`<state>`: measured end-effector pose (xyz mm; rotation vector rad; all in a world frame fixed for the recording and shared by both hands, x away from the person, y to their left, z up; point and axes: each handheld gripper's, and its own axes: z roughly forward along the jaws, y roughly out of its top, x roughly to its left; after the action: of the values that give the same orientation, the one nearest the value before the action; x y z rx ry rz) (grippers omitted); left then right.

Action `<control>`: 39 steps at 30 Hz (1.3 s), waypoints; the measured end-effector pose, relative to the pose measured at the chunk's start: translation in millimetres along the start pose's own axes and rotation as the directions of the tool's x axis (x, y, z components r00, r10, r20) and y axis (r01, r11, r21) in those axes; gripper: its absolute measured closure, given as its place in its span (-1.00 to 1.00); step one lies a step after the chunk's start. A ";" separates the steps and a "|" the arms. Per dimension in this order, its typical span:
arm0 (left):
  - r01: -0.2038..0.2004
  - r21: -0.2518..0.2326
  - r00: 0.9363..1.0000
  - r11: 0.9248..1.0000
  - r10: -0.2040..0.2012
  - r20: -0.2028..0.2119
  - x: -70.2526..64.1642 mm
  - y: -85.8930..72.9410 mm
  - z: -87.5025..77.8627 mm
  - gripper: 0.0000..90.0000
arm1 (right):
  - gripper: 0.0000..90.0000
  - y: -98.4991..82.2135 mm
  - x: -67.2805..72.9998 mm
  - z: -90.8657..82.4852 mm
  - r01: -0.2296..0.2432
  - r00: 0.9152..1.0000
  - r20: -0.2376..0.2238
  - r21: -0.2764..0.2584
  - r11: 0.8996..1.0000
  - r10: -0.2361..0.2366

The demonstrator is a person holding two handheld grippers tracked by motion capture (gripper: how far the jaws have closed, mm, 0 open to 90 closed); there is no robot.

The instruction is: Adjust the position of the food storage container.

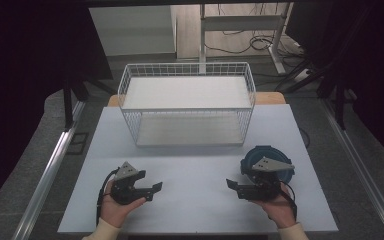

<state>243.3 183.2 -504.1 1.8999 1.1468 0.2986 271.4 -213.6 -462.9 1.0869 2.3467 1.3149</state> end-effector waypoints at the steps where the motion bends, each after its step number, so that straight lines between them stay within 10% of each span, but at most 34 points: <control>1: 0.000 0.001 1.000 1.000 0.000 0.000 0.1 0.0 0.3 -0.53 | -0.44 -0.3 -0.3 0.5 0.004 1.000 0.006 0.005 1.000 -0.004; 39: -0.040 -0.047 0.999 0.998 0.040 0.016 -6.9 1.4 -15.4 -0.53 | 0.06 8.5 -4.0 -6.5 0.001 1.000 -0.024 0.030 1.000 -0.001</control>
<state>231.3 185.9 -492.4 1.8831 1.0826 0.3276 275.0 -217.8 -452.9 1.0843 2.3908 1.3033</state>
